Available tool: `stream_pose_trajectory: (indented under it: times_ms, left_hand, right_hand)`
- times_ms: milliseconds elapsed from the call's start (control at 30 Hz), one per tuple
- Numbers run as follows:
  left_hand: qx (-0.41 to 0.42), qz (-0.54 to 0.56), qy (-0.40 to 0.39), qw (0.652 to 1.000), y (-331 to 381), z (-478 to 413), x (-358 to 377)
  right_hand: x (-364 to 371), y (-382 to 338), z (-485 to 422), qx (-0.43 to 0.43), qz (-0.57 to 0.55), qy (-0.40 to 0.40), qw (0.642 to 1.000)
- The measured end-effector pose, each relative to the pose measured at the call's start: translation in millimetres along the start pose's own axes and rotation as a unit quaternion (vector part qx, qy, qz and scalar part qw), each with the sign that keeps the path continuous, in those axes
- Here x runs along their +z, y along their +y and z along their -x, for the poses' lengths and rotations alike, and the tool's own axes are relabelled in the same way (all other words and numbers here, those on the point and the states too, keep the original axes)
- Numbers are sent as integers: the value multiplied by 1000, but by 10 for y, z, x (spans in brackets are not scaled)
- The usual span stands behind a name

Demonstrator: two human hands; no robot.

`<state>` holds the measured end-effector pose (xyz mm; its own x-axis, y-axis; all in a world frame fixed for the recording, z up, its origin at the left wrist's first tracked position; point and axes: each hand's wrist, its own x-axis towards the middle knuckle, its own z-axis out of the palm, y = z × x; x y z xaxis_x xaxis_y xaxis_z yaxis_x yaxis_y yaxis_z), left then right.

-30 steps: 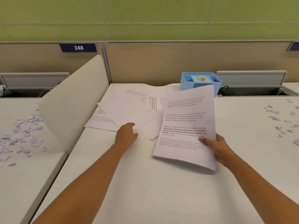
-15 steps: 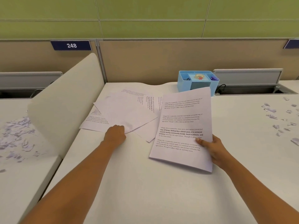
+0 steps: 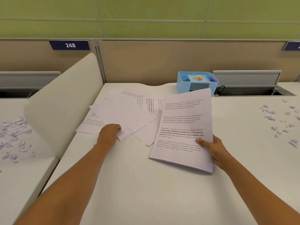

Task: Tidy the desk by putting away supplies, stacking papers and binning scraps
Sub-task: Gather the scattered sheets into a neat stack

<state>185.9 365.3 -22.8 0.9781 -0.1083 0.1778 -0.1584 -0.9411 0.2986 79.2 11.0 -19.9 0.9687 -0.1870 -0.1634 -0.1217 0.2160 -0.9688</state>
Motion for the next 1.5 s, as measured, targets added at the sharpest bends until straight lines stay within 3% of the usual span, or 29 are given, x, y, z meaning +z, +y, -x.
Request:
stream_pose_trajectory:
  times_ms: [333, 567, 767, 1000, 1100, 1300, 1500]
  left_hand:
    - [45, -95, -106, 989, 4, -8, -98]
    - [42, -114, -76, 990, 31, 18, -46]
    - [35, -52, -16, 998, 6, 11, 41]
    - [26, -76, -38, 996, -35, -103, -10]
    - [48, -102, -50, 992, -28, -119, -39]
    - [112, -112, -168, 973, -139, -102, -215]
    - [180, -198, -158, 951, -148, -102, -224]
  right_hand:
    - [24, 14, -18, 0, -8, -8, 1000]
    - [92, 22, -9, 7, -10, -9, 1000]
    - [97, 11, 1, 12, -16, -11, 1000]
    - [78, -28, -5, 14, -5, -7, 1000]
    - [89, -43, -8, 15, -4, -6, 1000]
    - [128, -50, -18, 17, -9, -4, 1000]
    - [164, -42, -16, 18, -11, -8, 1000]
